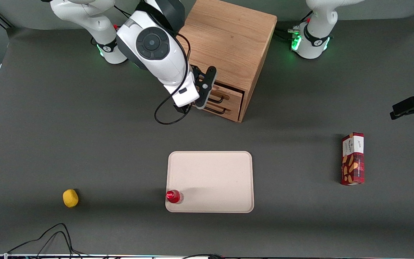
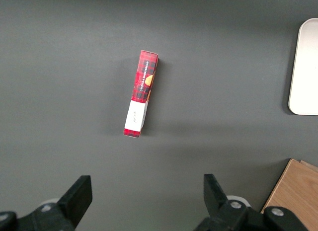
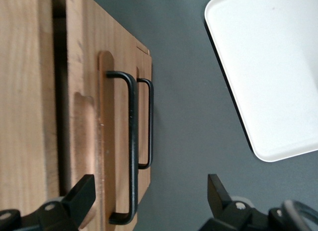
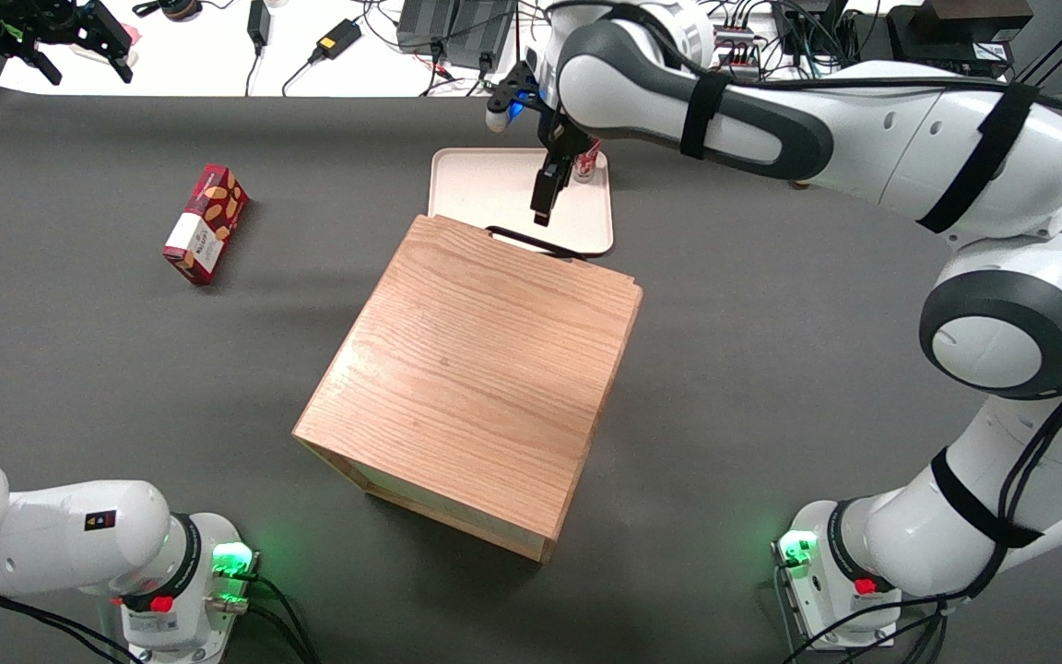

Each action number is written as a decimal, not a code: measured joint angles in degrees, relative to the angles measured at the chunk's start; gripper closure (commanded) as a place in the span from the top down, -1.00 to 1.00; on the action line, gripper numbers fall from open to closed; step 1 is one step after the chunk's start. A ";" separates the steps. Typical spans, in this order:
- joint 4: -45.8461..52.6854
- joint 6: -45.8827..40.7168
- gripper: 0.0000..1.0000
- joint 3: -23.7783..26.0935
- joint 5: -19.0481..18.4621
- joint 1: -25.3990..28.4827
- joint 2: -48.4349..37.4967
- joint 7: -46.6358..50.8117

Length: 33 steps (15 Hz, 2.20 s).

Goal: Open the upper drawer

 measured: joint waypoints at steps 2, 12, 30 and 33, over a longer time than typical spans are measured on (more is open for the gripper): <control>-1.70 1.75 1.00 0.02 -0.58 0.00 0.20 -0.24; -3.34 4.83 1.00 0.87 -2.01 0.08 3.33 -0.69; -3.30 7.28 1.00 0.55 -5.50 -0.51 5.97 -2.29; -3.02 7.55 1.00 0.17 -5.52 -0.89 6.00 -3.00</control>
